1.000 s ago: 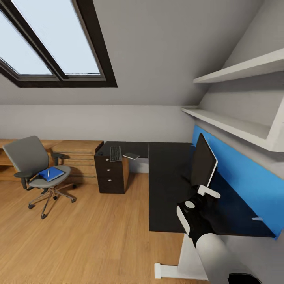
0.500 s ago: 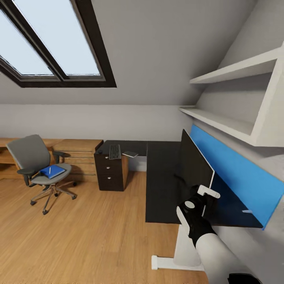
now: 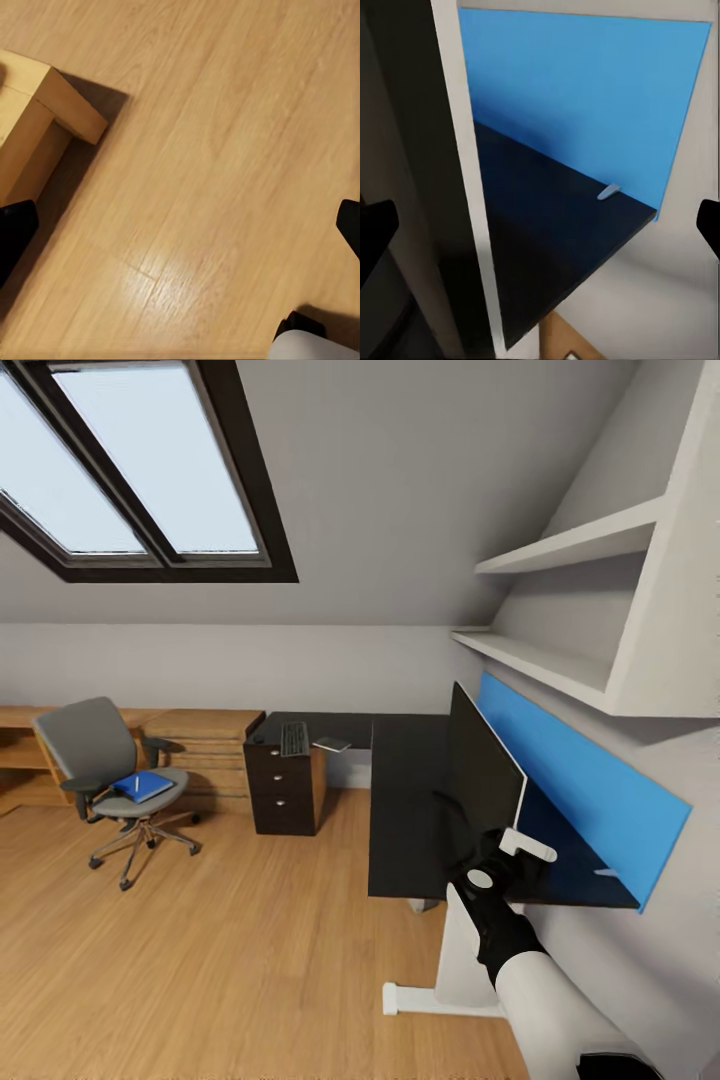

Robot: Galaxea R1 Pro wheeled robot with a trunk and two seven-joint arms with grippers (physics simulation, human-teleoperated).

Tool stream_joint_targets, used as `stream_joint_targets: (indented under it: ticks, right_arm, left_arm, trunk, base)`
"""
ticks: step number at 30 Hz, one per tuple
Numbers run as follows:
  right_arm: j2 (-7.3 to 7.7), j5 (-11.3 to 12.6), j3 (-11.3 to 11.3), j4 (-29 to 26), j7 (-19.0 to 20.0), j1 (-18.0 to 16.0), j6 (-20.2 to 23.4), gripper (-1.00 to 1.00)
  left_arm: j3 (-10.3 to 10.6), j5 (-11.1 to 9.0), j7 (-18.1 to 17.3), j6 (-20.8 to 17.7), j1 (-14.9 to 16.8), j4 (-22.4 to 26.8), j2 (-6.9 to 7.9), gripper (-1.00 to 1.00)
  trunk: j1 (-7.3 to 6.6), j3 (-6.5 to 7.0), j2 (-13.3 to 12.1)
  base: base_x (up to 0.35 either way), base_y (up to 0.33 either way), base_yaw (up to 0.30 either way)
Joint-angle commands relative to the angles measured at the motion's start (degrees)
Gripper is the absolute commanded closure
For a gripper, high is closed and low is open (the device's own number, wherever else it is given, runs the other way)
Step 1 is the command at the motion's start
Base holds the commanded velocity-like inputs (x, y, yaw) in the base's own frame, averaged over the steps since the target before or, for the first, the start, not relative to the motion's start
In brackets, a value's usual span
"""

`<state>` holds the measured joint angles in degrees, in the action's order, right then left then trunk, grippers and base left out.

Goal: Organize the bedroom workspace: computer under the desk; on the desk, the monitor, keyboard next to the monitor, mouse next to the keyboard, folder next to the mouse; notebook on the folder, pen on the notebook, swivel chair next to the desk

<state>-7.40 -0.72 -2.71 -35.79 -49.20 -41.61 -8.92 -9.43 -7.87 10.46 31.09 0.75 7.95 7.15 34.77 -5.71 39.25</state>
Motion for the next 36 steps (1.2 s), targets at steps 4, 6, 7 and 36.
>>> stream_joint_targets:
  ticks: [4,6,7,36]
  right_arm:
    - [-0.07,-0.07,-0.11,0.01,0.18,-0.05,-0.47,-1.0]
    - [-0.07,-0.08,0.0,0.0,0.28,-0.05,-0.61,-1.0]
    - [-0.07,-0.12,0.04,-0.03,0.32,-0.05,-0.68,-1.0]
    - [8.31,12.17,2.14,4.11,36.85,0.03,-2.99,-1.0]
  left_arm:
    - [0.21,-0.57,-0.08,0.2,0.04,-0.04,0.04,-1.0]
    - [0.21,-0.57,-0.04,0.2,0.04,-0.04,0.05,-1.0]
    - [0.2,-0.57,-0.02,0.17,0.04,-0.04,0.05,-1.0]
    - [0.19,-0.57,0.2,-0.41,0.04,-0.04,0.06,-1.0]
  trunk:
    - [0.0,-0.1,0.09]
    - [0.0,-0.1,0.09]
    - [0.0,-0.1,0.09]
    - [0.0,-0.1,0.09]
  base:
    - [-0.174,-0.002,0.0]
    - [-0.226,-0.093,0.0]
    - [-0.233,-0.187,0.0]
    - [-0.012,-0.151,0.0]
